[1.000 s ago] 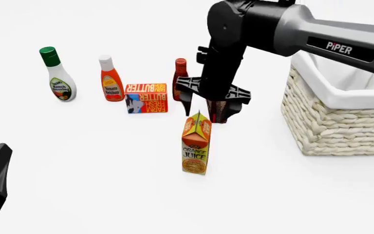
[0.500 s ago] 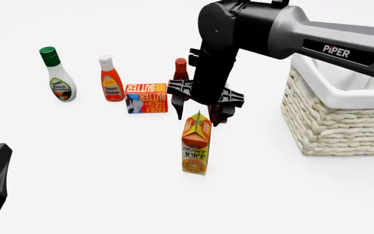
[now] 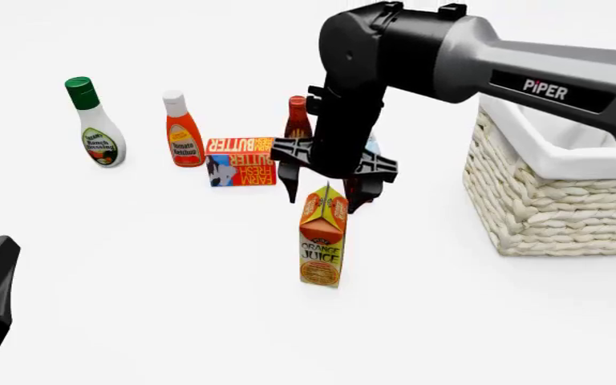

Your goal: Pick the orange juice and place it in the basket.

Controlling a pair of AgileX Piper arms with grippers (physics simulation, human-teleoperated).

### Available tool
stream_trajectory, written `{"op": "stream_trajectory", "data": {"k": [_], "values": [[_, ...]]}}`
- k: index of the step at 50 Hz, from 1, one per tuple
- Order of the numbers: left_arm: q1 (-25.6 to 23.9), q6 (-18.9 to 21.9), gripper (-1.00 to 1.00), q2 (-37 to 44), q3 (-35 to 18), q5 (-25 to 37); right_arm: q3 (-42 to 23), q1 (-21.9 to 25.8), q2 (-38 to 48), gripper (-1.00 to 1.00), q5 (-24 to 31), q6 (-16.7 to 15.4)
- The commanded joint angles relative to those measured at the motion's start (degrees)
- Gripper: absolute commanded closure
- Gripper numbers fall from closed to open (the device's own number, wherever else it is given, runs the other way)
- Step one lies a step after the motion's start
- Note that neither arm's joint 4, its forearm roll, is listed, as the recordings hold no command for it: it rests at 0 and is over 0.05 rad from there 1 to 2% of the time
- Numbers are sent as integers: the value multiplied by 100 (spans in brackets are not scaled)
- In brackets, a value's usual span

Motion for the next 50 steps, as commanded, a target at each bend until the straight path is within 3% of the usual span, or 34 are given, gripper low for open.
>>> {"op": "stream_trajectory", "data": {"k": [1,35,50], "values": [[0,-1,-100,0,0,0,10,-46,60,-100,-2,-43],[0,0,-100,0,0,0,52,-120,214,-100,-63,-130],[0,-2,-100,0,0,0,378,-10,197,-100,-350,-7]]}}
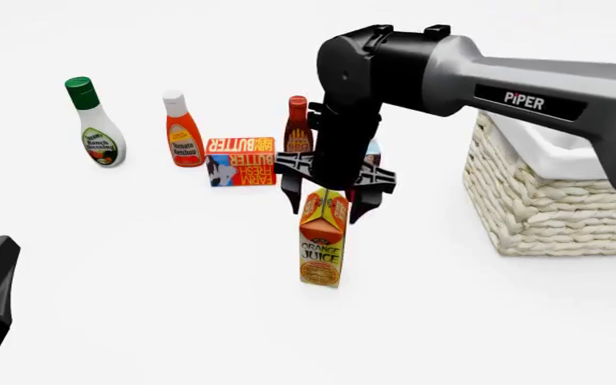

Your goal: Pick the orange juice and place it in the basket.

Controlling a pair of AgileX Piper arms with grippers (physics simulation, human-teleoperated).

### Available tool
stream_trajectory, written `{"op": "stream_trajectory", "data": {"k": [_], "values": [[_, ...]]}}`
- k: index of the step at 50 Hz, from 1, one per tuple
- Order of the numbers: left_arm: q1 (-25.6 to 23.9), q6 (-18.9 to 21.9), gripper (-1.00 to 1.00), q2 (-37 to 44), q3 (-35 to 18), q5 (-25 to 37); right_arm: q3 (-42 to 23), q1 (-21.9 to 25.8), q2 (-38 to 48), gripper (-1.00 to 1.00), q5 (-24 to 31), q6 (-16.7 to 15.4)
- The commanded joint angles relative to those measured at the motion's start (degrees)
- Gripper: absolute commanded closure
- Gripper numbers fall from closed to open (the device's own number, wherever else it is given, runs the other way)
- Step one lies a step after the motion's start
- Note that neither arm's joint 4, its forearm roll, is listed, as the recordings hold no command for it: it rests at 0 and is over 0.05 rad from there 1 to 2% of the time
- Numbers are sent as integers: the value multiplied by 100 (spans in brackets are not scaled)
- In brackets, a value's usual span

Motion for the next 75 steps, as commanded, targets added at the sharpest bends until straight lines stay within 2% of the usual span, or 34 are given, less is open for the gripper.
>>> {"op": "stream_trajectory", "data": {"k": [1,23,24,26,29,31,33,36,38,43,45,48,50,65,66,69,75], "values": [[0,0,-100,0,0,0,246,76,-8,-100,-218,89],[0,0,-100,1,0,0,563,87,75,-100,-540,114],[-1,0,-100,0,0,0,580,80,72,100,-548,108],[0,0,-100,0,0,0,651,159,21,100,-619,196],[0,0,-100,0,0,0,564,61,67,100,-542,84],[0,0,-100,0,0,0,679,177,-3,100,-638,214],[1,-1,-100,0,0,0,675,182,-11,100,-633,212],[1,1,-100,0,0,0,478,91,27,100,-472,72],[0,0,-100,0,0,0,643,400,-201,100,-615,414],[-1,1,-100,-1,0,-1,-60,-16,-36,100,48,-52],[0,-1,-100,0,0,0,7,156,-150,100,-18,118],[0,1,-100,0,0,0,-83,217,-198,100,83,144],[0,0,-100,0,0,0,-17,417,-349,100,35,347],[0,1,-100,0,0,0,35,332,-607,100,183,168],[1,-1,-100,0,0,0,0,404,-648,100,182,231],[1,0,-100,0,0,0,72,284,-664,100,183,92],[1,0,-100,0,0,0,88,371,-776,100,183,100]]}}
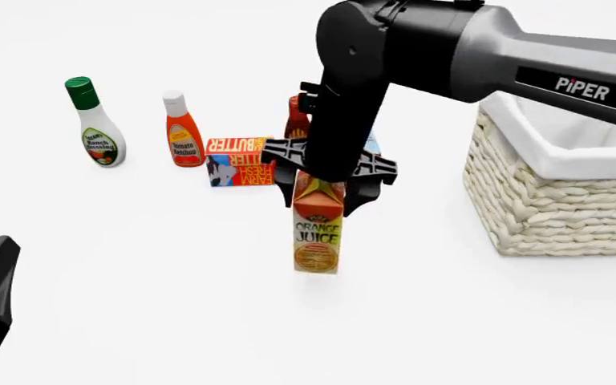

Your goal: Pick the orange juice and place it in the basket.

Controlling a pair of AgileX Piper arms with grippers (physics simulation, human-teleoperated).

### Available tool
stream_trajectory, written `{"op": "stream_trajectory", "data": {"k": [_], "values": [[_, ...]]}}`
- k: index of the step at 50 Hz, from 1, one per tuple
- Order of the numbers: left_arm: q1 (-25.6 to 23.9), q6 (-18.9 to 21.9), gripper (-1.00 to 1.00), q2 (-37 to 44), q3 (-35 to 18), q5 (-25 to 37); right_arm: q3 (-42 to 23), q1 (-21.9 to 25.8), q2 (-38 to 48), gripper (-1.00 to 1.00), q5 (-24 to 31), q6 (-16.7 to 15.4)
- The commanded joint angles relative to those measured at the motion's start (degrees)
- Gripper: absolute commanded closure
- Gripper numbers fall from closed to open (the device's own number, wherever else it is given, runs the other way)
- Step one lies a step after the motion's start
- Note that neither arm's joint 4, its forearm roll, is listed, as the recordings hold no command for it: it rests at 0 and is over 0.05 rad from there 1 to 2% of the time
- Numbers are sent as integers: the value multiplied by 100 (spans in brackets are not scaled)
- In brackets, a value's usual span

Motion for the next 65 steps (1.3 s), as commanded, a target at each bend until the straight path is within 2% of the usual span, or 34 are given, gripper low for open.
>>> {"op": "stream_trajectory", "data": {"k": [1,2,3,6,11,23,42,49,58,65], "values": [[0,0,-100,0,0,0,3,33,-220,100,29,8],[0,1,-100,1,0,1,28,64,-254,100,29,47],[0,-1,-100,0,0,0,-7,36,-251,100,29,-65],[-1,0,-100,1,0,0,40,62,-349,100,29,-2],[0,0,-100,0,0,0,68,-52,-429,100,30,-146],[-1,1,-100,1,0,0,66,24,-624,100,30,-188],[0,1,-100,1,0,1,-12,-254,-802,100,30,-1042],[0,0,-100,0,0,0,-37,-221,-987,100,30,-1036],[0,0,-100,1,0,1,-80,-302,-1132,100,30,-1258],[0,0,-100,0,0,0,-193,-426,-1234,100,30,-1590]]}}
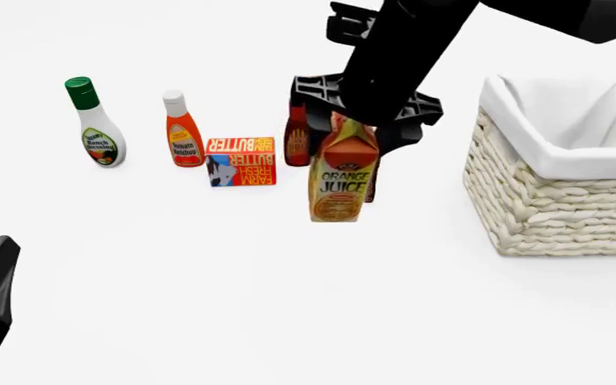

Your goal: Pick the orange juice and place it in the basket.

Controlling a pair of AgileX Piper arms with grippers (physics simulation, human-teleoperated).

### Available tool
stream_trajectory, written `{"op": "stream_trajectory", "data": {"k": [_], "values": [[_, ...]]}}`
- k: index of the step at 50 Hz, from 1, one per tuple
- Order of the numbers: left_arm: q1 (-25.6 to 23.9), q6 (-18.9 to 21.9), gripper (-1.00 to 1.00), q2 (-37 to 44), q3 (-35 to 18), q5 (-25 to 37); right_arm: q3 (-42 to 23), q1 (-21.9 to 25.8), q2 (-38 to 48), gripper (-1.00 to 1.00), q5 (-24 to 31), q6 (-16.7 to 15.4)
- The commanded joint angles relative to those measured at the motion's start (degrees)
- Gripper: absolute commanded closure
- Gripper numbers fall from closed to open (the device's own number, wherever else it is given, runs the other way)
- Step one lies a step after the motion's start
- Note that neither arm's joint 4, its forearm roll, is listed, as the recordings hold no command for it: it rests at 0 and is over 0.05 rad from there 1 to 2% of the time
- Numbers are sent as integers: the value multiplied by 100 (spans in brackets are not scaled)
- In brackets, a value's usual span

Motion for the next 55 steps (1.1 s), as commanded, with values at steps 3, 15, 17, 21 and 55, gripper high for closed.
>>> {"op": "stream_trajectory", "data": {"k": [3,15,17,21,55], "values": [[-1,-1,-100,0,0,0,-175,-187,-242,100,0,-375],[1,-1,-100,0,0,0,-372,-500,-368,100,0,-1107],[0,-1,-100,0,0,0,-387,-528,-378,100,0,-1159],[-2,0,-100,0,0,0,-426,-562,-401,100,0,-1275],[0,0,-100,0,0,0,-991,-1372,-678,100,0,-2801]]}}
